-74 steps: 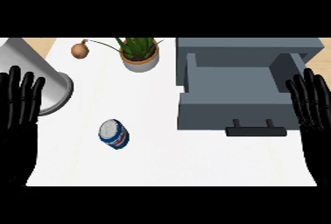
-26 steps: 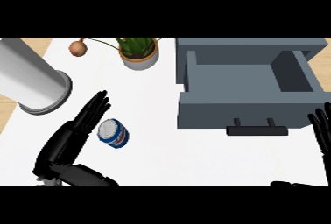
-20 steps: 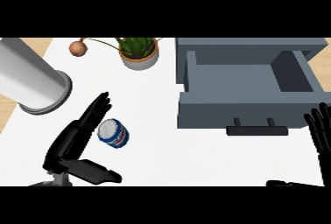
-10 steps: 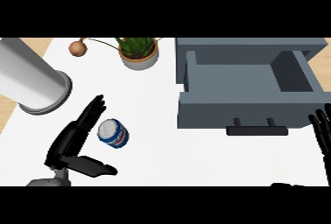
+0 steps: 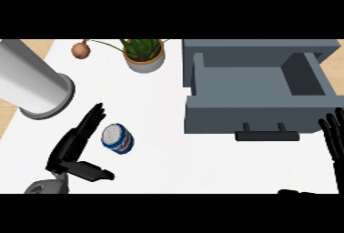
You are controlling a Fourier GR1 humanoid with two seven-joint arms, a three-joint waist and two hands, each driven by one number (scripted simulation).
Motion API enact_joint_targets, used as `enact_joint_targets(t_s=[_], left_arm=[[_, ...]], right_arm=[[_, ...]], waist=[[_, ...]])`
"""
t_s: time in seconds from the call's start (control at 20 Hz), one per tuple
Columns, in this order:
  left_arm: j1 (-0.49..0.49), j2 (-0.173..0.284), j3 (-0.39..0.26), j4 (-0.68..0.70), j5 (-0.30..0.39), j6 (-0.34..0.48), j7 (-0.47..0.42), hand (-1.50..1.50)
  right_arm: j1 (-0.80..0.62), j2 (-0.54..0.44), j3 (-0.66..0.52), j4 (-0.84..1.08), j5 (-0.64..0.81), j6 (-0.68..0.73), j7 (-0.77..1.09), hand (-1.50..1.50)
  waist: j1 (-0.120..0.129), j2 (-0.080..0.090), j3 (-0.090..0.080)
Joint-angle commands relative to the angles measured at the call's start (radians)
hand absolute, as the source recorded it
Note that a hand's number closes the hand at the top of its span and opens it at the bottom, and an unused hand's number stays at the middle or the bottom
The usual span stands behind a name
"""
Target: Pick up the can, place it into the drawer and close the drawer
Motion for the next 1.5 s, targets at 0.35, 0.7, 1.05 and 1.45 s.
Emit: enact_joint_targets(t_s=[0.35,0.7,1.05,1.45], left_arm=[[-0.062,0.036,0.053,0.247,-0.037,-0.015,-0.163,-1.50],[-0.075,0.013,0.048,0.325,-0.068,0.036,-0.174,-1.50],[-0.142,0.026,0.054,0.445,-0.069,0.007,-0.259,-1.50],[-0.237,0.012,0.062,0.509,-0.069,0.046,-0.213,-1.50]], right_arm=[[-0.015,-0.005,-0.025,-0.018,-0.032,0.021,0.036,-1.50],[0.063,0.015,-0.027,-0.095,-0.044,0.044,0.034,-1.50],[0.042,0.017,-0.033,-0.069,-0.033,0.035,0.042,-1.50],[0.044,0.023,-0.045,0.000,-0.025,0.054,-0.049,-1.50]], waist=[[-0.001,0.000,0.000],[-0.001,0.000,0.000],[-0.001,0.000,0.000],[-0.002,0.000,0.000]])
